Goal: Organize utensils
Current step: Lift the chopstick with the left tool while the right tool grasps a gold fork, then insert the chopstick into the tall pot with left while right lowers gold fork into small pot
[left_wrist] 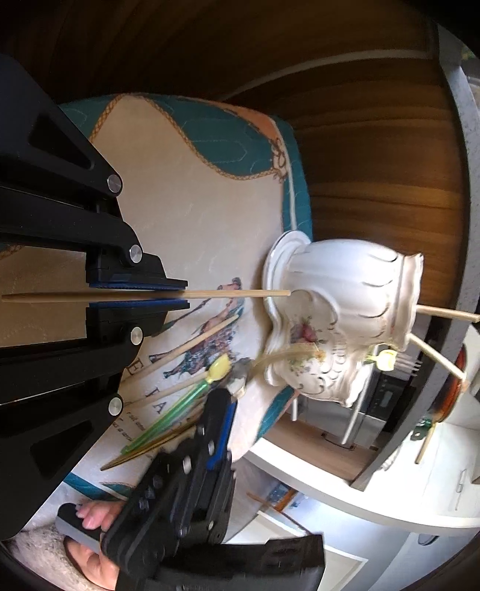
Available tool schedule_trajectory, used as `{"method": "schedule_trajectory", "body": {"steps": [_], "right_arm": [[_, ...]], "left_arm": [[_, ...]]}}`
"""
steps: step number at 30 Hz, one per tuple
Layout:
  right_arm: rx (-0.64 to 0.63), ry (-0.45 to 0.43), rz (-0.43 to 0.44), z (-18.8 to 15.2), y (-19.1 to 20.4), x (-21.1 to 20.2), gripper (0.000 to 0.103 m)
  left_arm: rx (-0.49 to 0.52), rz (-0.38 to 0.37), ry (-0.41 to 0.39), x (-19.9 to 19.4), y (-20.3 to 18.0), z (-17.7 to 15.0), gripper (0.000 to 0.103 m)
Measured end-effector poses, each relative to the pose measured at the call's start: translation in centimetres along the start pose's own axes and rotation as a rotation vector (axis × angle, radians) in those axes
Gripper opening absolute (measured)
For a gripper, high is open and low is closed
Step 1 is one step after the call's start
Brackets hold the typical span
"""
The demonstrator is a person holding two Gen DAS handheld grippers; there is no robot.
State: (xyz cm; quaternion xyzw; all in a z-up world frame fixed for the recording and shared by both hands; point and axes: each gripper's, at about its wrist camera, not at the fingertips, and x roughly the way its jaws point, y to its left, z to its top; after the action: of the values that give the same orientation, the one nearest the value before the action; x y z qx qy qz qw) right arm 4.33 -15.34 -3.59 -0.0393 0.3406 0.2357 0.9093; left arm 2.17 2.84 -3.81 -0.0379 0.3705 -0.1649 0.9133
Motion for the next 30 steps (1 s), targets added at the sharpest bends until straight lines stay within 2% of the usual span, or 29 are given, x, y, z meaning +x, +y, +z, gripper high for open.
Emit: {"method": "schedule_trajectory", "body": {"steps": [4, 12, 15, 19, 24, 27, 30], "right_arm": [[0.001, -0.101, 0.011, 0.5, -0.5, -2.6, 0.006], [0.013, -0.287, 0.0, 0.7, -1.6, -6.7, 0.006], [0.026, -0.321, -0.007, 0.8, -1.7, -7.2, 0.006], [0.041, -0.342, -0.007, 1.5, -2.4, -7.8, 0.006], [0.036, -0.411, -0.029, 4.0, -2.9, -9.2, 0.006], [0.046, -0.473, -0.038, 6.1, -3.6, -10.2, 0.006], [0.071, -0.534, -0.046, 8.3, -4.5, -10.7, 0.006]], "left_arm": [[-0.009, -0.024, -0.076, -1.6, 0.3, 0.4, 0.005], [0.005, -0.063, -0.156, -3.3, -0.1, 0.8, 0.005], [0.019, -0.072, -0.181, -3.9, -0.8, 0.8, 0.005], [0.046, -0.095, -0.261, -5.9, -1.5, 1.2, 0.005], [0.076, -0.104, -0.376, -8.6, -2.2, 2.6, 0.005], [0.08, -0.088, -0.452, -9.7, -1.9, 4.5, 0.005], [0.047, -0.104, -0.526, -10.5, -0.7, 7.0, 0.005]]}}
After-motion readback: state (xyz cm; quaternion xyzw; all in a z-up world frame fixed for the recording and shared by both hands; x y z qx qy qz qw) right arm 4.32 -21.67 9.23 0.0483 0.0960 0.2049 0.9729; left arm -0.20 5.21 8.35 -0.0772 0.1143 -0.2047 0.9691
